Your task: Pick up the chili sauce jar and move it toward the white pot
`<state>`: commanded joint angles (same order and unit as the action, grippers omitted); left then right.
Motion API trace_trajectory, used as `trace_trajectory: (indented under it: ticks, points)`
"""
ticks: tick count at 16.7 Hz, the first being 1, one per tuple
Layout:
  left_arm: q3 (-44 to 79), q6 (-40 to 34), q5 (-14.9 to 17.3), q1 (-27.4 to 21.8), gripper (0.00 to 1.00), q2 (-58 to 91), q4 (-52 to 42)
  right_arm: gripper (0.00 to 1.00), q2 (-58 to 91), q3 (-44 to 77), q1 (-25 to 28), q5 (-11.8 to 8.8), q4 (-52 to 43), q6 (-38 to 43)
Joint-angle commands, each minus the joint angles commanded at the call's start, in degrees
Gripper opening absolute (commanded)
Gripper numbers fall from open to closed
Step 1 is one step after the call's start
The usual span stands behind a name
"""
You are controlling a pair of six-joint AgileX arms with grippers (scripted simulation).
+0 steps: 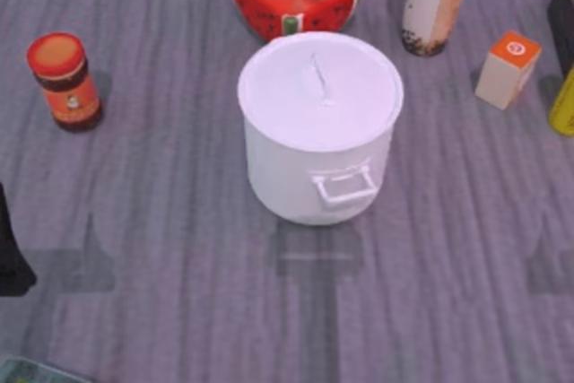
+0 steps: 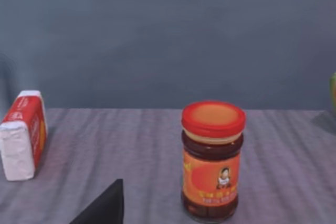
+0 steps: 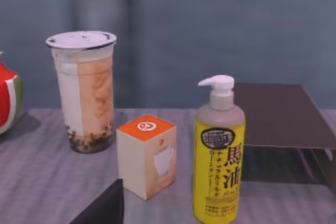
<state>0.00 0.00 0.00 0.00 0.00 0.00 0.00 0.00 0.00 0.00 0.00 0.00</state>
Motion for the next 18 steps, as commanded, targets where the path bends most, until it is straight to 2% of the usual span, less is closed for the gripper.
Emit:
trace_trajectory:
  ticks: [4, 8, 12, 18]
  points:
    - [0.81, 0.20, 0.18, -0.12, 1.00, 1.47, -1.01, 1.00, 0.00, 0.00, 0.00, 0.00, 0.00, 0.00]
    - [7.64, 1.50, 1.01, -0.58, 1.00, 10.23, -6.43, 1.00, 0.00, 0.00, 0.00, 0.00, 0.00, 0.00]
    - [21.29, 3.79, 1.89, -0.89, 1.00, 24.36, -14.67, 1.00, 0.00, 0.00, 0.00, 0.00, 0.00, 0.00]
    - [50.23, 8.51, 2.96, -1.08, 1.00, 52.49, -31.19, 1.00, 0.00, 0.00, 0.00, 0.00, 0.00, 0.00]
